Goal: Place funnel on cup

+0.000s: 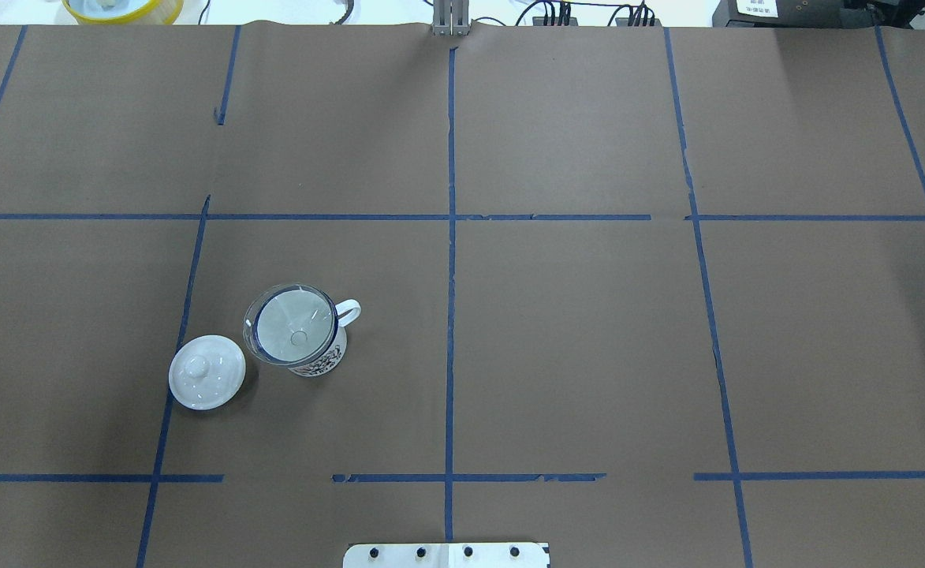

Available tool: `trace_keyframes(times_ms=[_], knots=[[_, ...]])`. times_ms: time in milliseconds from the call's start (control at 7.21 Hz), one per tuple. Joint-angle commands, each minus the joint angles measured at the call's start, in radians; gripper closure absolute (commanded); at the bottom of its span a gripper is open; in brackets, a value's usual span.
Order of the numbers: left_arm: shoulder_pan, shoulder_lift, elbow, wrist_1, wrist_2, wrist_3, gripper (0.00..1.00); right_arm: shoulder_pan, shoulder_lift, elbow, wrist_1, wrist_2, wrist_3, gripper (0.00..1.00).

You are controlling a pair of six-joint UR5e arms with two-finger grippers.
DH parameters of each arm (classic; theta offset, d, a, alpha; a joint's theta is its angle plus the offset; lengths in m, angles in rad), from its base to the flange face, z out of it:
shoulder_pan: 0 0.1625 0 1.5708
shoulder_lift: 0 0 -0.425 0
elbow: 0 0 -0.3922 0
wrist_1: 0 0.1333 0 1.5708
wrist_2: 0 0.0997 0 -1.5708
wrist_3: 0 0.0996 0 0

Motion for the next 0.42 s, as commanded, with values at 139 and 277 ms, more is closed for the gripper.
trace_keyframes(times_ms=[139,277], knots=[[0.0,0.0,0.001,0.0,0.0,0.0,0.0,0.0,0.0,0.0,0.0,0.0,0.0,0.0],[0.0,-0.001,0.007,0.0,0.0,0.0,0.0,0.0,0.0,0.0,0.0,0.0,0.0,0.0]])
